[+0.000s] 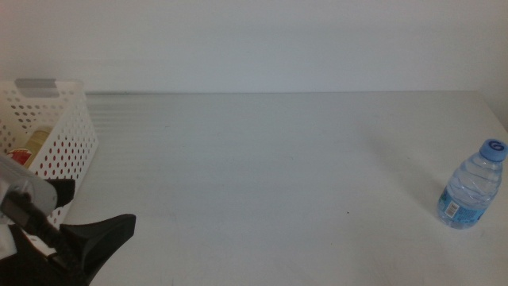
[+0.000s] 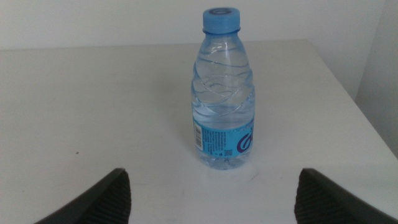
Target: Use arms to grab the bottles and put them into the dustbin to the left of the table.
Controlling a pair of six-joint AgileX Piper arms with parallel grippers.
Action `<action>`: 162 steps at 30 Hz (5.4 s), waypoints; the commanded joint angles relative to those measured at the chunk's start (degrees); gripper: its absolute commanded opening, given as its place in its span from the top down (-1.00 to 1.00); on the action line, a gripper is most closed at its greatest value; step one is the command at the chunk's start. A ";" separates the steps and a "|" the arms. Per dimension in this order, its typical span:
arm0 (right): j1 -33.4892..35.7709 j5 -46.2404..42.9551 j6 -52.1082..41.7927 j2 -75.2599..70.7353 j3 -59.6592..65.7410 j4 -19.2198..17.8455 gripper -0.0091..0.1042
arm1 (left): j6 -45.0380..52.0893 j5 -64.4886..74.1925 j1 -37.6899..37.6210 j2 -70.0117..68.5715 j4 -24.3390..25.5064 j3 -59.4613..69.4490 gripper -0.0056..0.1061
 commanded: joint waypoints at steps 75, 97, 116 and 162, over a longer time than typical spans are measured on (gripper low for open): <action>-0.32 -59.68 4.95 59.99 -4.12 -5.99 -0.48 | -0.79 -3.87 -0.03 0.33 -0.46 -1.61 -0.72; -0.32 -77.21 -5.88 89.53 -15.86 3.70 -0.78 | -0.79 -3.87 -0.03 0.33 -0.46 -1.61 -0.72; 0.89 -79.50 3.51 93.94 -23.04 -13.54 0.84 | -0.79 -3.87 -0.03 0.33 -0.46 -1.61 -0.72; 40.85 -55.28 21.19 114.50 -65.50 -33.40 -0.65 | -0.79 -3.87 -0.03 0.33 -0.46 -1.61 -0.72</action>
